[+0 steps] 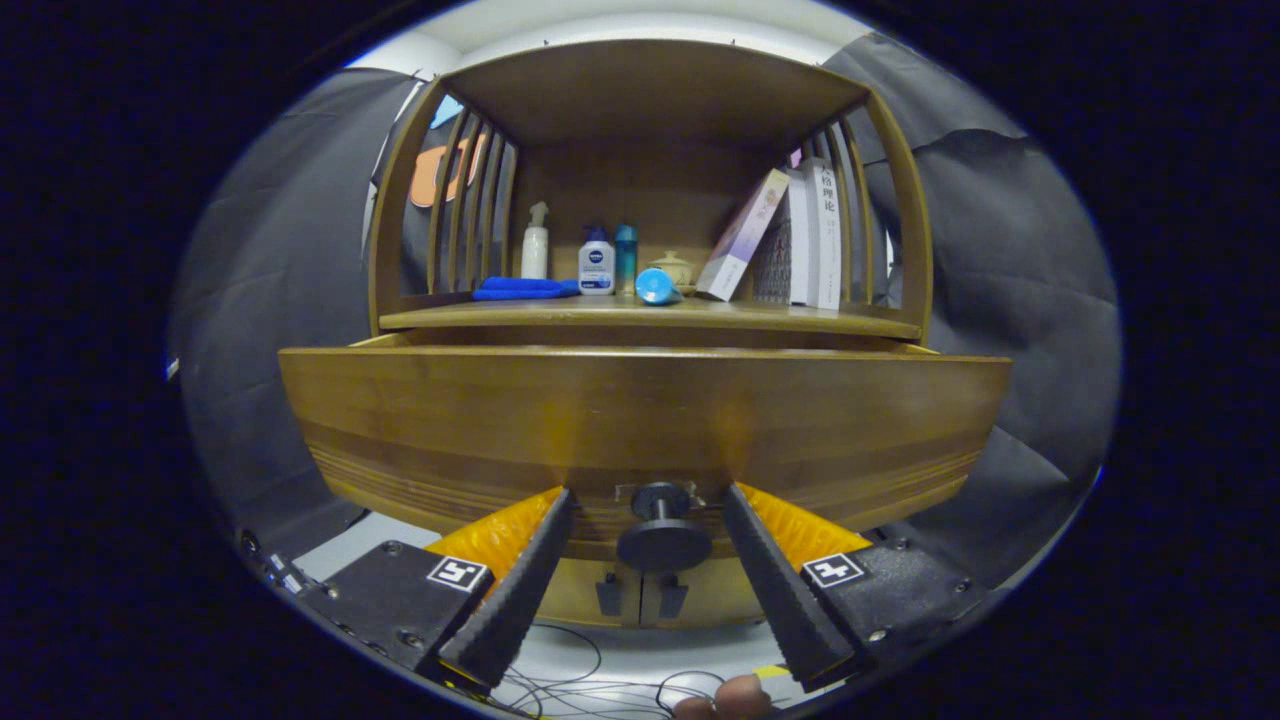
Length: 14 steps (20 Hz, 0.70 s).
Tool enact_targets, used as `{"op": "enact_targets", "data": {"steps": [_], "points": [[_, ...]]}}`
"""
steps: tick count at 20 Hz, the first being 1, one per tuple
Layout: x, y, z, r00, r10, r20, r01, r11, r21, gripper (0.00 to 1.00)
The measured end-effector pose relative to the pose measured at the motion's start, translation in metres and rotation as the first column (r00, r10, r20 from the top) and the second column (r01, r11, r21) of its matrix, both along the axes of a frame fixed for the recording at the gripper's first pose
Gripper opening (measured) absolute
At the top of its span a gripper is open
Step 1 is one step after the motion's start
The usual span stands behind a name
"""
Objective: Pull open the drawer, take out the items inside it, and place them on the countertop above the cabinet.
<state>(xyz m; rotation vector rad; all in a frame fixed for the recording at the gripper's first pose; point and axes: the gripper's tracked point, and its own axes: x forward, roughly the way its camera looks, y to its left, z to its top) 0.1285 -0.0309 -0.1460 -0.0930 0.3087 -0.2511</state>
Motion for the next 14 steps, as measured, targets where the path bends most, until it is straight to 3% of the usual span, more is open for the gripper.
{"op": "enact_targets", "data": {"steps": [14], "points": [[0.015,0.0,-0.006,0.999,-0.011,-0.049,0.009,0.999,-0.04,1.0]]}}
